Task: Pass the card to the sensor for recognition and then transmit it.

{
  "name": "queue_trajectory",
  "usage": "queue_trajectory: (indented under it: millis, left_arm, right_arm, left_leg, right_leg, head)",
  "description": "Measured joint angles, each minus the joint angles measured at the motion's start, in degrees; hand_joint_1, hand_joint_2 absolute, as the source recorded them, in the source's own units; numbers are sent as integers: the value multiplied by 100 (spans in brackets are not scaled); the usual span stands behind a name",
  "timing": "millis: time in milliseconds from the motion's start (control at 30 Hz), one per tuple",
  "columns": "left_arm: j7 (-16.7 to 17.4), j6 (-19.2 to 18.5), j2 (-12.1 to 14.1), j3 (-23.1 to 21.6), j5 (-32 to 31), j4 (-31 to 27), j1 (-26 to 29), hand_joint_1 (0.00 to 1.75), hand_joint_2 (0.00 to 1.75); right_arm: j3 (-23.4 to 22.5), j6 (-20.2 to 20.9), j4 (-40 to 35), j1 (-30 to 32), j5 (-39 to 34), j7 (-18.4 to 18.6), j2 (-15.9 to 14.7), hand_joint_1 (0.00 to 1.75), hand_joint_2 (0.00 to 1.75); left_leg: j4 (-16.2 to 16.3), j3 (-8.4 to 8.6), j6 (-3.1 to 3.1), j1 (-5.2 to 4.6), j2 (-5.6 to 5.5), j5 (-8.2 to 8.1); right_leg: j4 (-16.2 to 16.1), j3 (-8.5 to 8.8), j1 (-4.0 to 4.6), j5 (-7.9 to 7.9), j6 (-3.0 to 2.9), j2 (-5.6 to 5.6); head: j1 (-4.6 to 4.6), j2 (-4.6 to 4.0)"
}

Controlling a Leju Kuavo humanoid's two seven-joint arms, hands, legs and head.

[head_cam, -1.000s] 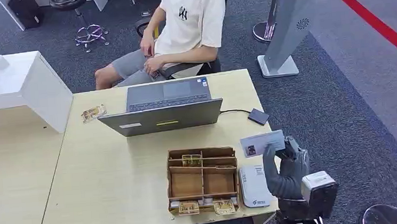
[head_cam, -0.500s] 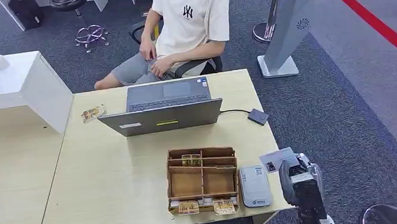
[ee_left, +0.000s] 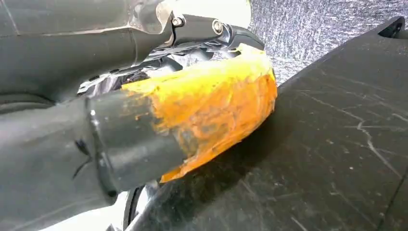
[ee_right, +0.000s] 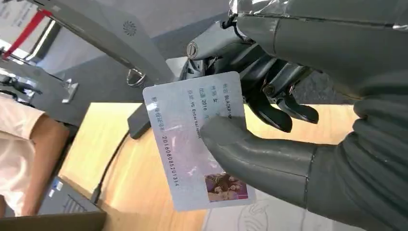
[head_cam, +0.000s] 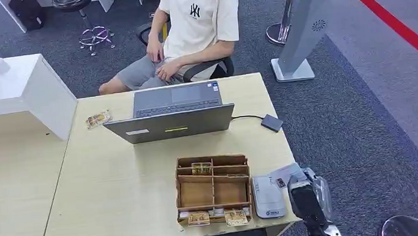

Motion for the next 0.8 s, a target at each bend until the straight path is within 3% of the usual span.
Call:
queue_trajectory:
  millis: [800]
  left_arm:
    - [-22,9,0,164,-74,0,4,0,0]
  right_arm:
    - [332,339,559,-41,188,402,-131,175,175]
  left_leg:
    - [0,0,0,0,0,0]
  right_leg:
    - [0,0,0,-1,1,0]
  head:
    - [2,0]
